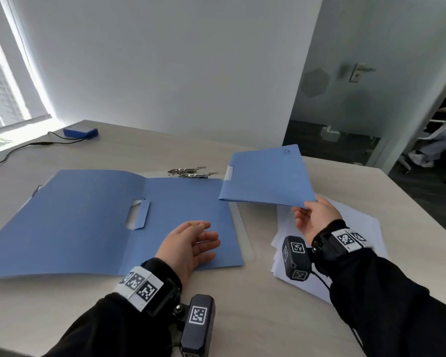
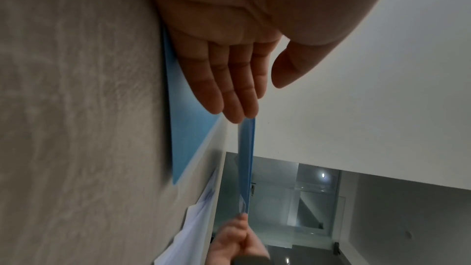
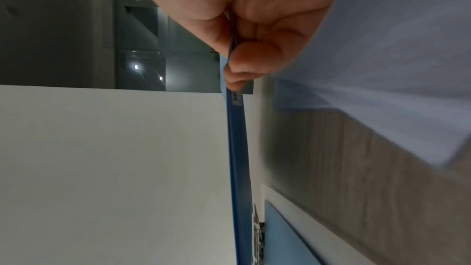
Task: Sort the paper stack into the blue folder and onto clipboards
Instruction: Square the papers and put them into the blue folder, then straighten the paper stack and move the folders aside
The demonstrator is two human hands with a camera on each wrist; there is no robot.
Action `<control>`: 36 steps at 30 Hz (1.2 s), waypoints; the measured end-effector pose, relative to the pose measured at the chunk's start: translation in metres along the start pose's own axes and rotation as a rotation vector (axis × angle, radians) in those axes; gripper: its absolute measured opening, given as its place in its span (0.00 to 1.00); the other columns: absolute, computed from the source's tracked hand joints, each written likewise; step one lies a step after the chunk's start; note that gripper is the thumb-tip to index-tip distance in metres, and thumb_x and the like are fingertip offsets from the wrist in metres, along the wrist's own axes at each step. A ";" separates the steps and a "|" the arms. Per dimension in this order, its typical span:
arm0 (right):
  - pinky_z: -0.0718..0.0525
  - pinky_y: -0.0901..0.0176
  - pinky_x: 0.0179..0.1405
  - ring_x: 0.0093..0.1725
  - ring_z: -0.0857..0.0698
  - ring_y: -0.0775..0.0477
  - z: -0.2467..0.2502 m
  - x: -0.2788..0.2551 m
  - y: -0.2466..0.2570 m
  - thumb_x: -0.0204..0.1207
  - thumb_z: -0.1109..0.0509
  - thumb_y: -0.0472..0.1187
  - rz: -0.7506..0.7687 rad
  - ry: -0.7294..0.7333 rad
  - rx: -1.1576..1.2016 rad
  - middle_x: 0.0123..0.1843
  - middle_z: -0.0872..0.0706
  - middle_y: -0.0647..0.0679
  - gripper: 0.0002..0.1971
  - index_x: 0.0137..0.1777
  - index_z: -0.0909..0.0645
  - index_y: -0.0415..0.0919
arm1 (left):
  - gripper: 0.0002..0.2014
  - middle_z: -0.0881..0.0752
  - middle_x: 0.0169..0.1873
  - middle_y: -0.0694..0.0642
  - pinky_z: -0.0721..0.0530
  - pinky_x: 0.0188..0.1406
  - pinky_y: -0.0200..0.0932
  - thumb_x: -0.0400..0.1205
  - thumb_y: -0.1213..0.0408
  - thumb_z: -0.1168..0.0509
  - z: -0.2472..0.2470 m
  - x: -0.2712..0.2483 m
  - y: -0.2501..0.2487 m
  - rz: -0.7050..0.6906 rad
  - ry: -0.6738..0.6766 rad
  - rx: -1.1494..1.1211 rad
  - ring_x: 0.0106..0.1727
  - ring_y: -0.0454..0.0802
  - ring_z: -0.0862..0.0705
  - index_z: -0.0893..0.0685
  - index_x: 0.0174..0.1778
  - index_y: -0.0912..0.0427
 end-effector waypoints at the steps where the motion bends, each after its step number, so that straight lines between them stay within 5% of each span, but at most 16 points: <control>1: 0.25 0.69 0.13 0.20 0.22 0.51 -0.007 0.009 -0.001 0.82 0.48 0.29 -0.002 -0.010 -0.012 0.32 0.21 0.40 0.16 0.54 0.20 0.43 | 0.09 0.11 0.35 0.57 0.15 0.35 0.46 0.85 0.64 0.40 0.000 0.000 0.000 -0.005 0.005 0.011 0.41 0.56 0.09 0.16 0.53 0.62; 8: 0.24 0.69 0.12 0.14 0.19 0.53 -0.035 0.052 -0.018 0.88 0.46 0.41 -0.090 -0.041 0.001 0.25 0.16 0.42 0.10 0.63 0.26 0.45 | 0.09 0.12 0.32 0.57 0.16 0.32 0.43 0.85 0.68 0.41 0.000 0.000 0.000 -0.013 0.016 0.040 0.36 0.54 0.11 0.16 0.46 0.61; 12: 0.18 0.61 0.18 0.28 0.12 0.46 -0.030 0.048 -0.022 0.84 0.40 0.55 -0.191 -0.001 0.070 0.45 0.11 0.41 0.20 0.69 0.27 0.44 | 0.09 0.12 0.32 0.57 0.16 0.30 0.43 0.85 0.69 0.41 -0.001 -0.002 -0.003 -0.032 0.012 0.044 0.35 0.53 0.11 0.16 0.46 0.62; 17: 0.14 0.57 0.26 0.41 0.10 0.40 -0.001 0.007 -0.012 0.83 0.37 0.46 -0.183 0.064 0.074 0.59 0.11 0.39 0.16 0.68 0.25 0.42 | 0.09 0.12 0.32 0.57 0.17 0.29 0.43 0.85 0.70 0.42 -0.017 -0.012 -0.007 -0.070 0.028 0.059 0.35 0.53 0.11 0.16 0.45 0.62; 25: 0.18 0.56 0.31 0.37 0.13 0.43 0.111 -0.058 0.016 0.80 0.33 0.42 -0.030 -0.008 -0.093 0.45 0.10 0.40 0.08 0.53 0.16 0.40 | 0.10 0.11 0.35 0.56 0.21 0.32 0.43 0.84 0.71 0.41 -0.093 -0.033 0.025 -0.072 0.143 0.169 0.37 0.53 0.12 0.15 0.43 0.59; 29: 0.18 0.55 0.34 0.38 0.14 0.44 0.176 -0.070 0.019 0.80 0.34 0.39 0.010 -0.141 -0.120 0.45 0.11 0.38 0.08 0.51 0.16 0.36 | 0.10 0.08 0.41 0.53 0.21 0.45 0.48 0.82 0.70 0.40 -0.129 -0.035 0.039 -0.141 0.151 0.272 0.47 0.49 0.11 0.14 0.45 0.56; 32: 0.18 0.55 0.40 0.44 0.14 0.45 0.209 -0.073 0.014 0.80 0.34 0.39 -0.009 -0.206 -0.132 0.50 0.10 0.38 0.07 0.49 0.15 0.40 | 0.13 0.08 0.47 0.45 0.21 0.49 0.42 0.80 0.68 0.39 -0.146 -0.026 0.048 -0.225 0.110 0.428 0.53 0.44 0.14 0.12 0.45 0.48; 36: 0.17 0.53 0.43 0.48 0.12 0.44 0.228 -0.076 0.008 0.83 0.37 0.37 -0.048 -0.191 -0.082 0.51 0.10 0.39 0.07 0.52 0.17 0.38 | 0.16 0.16 0.63 0.46 0.22 0.53 0.35 0.82 0.65 0.40 -0.164 -0.012 0.055 -0.289 0.125 0.762 0.58 0.42 0.18 0.16 0.59 0.41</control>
Point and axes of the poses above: each hand's wrist, its own x-axis towards the middle knuckle, its own z-axis out of the back of the hand, y = z × x, the point moved 7 cm from there along x, towards the middle knuckle
